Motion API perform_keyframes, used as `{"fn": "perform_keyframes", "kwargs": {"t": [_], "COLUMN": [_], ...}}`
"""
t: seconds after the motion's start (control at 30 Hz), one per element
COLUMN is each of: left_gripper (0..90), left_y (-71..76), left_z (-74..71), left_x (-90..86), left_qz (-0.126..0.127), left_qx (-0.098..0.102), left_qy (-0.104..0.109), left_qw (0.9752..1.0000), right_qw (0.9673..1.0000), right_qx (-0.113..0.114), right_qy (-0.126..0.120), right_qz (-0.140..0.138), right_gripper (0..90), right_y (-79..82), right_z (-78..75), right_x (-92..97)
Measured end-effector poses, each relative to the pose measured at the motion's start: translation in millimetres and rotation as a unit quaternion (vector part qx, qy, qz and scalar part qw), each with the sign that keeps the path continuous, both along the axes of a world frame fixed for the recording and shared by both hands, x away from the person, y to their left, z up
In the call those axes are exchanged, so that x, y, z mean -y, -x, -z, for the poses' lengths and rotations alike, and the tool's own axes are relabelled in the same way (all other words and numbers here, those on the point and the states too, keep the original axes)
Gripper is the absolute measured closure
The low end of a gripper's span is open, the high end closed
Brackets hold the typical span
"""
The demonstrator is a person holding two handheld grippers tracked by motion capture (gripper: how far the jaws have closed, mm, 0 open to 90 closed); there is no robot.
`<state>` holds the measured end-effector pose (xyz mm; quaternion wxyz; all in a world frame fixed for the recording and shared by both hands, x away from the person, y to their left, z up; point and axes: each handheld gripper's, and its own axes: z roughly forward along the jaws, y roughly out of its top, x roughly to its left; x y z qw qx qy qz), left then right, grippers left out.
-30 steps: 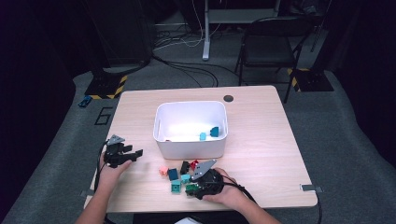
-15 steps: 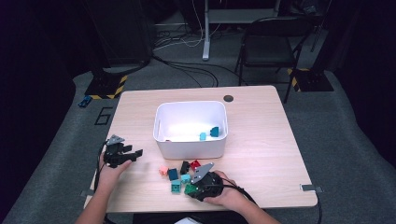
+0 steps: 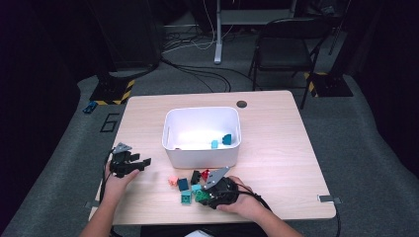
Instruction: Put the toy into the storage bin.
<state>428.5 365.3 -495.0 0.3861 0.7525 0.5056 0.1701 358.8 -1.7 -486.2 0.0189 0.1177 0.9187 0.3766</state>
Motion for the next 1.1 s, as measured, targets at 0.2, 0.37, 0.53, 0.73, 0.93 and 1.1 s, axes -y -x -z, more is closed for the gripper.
{"fn": "perform_keyframes", "kwargs": {"t": [0.2, 0.37, 0.53, 0.73, 0.93, 1.1], "left_gripper": [38.1, 38.1, 38.1, 38.1, 38.1, 38.1], "left_y": [0.1, 0.3, 0.0, -0.3, -0.2, -0.3], "left_z": [-0.3, -0.4, 0.1, 0.2, 0.1, 0.2], "left_x": [-0.4, -1.0, -1.0, -1.3, -1.6, -1.6], "left_qz": [0.0, 0.0, -0.002, -0.001, -0.002, -0.002], "left_qx": [-0.002, -0.001, 0.001, 0.0, 0.0, 0.0], "left_qy": [0.0, 0.001, 0.003, 0.003, 0.004, 0.004], "left_qw": [1.0, 1.0, 1.0, 1.0, 1.0, 1.0], "right_qw": [0.9999, 0.9995, 0.999, 0.9984, 0.9977, 0.9973], "right_qx": [0.008, 0.011, 0.011, 0.011, 0.015, 0.019], "right_qy": [-0.008, -0.015, -0.02, -0.026, -0.033, -0.04], "right_qz": [0.012, 0.026, 0.037, 0.05, 0.058, 0.059], "right_gripper": [58.0, 58.0, 58.0, 57.9, 58.0, 57.9], "right_y": [-5.4, -10.3, -16.0, -23.0, -29.7, -34.2], "right_z": [-18.7, -36.5, -54.3, -70.0, -87.3, -100.7], "right_x": [5.2, 10.2, 15.2, 18.6, 20.0, 20.5]}}
